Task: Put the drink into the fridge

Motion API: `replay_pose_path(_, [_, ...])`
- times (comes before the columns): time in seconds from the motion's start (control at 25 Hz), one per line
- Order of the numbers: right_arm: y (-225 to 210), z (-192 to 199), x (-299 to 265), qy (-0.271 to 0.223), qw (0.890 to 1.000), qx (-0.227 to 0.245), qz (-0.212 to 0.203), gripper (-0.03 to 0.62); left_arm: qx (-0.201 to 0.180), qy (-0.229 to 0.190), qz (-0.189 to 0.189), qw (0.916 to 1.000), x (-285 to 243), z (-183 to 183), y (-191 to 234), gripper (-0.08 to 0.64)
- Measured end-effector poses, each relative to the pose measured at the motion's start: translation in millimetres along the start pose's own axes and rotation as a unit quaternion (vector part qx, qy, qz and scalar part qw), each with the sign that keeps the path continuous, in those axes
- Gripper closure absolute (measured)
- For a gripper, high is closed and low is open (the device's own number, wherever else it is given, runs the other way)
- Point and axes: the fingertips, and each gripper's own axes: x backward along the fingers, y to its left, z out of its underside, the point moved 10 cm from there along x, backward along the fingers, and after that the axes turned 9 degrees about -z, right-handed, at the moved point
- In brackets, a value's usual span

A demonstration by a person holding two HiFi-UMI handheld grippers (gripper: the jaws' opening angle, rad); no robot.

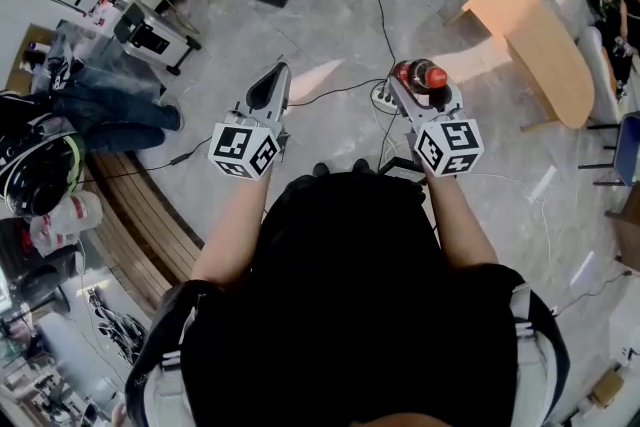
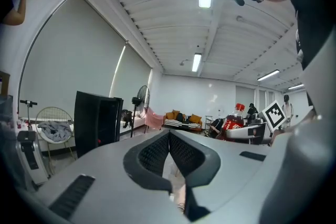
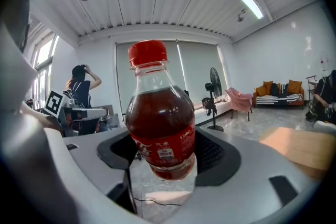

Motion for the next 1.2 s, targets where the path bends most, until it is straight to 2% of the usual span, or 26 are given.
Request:
replay_pose_path(0.4, [-24.9,3.1,8.8,0.0,1.0,0.0,-0.017,0.282,-0.026,0.012,-0.021,0.9994,-11.0,7.6,-25.8,0.545])
replay_pose_path(0.6, [-39.3,5.7,10.4,-0.001,1.0,0.005,-0.02,0.282,-0.02,0.021,-0.023,0.9993,-16.7,14.6,-35.4,0.545])
replay_pose_path(0.76, [-52.7,7.7,14.7,0.005,1.0,-0.012,-0.025,0.282,0.0,0.029,-0.015,0.9995,-17.4,19.9,-42.1,0.545])
replay_pose_path(0.96, [-61.4,11.7,5.4,0.004,0.999,-0.022,-0.024,0.282,-0.018,0.037,-0.014,0.999,-19.2,25.1,-45.0,0.545])
replay_pose_path(1.2, [-69.7,11.2,-9.7,0.008,0.999,-0.025,-0.026,0.282,-0.015,0.031,0.003,0.9994,-39.2,24.6,-42.8,0.545])
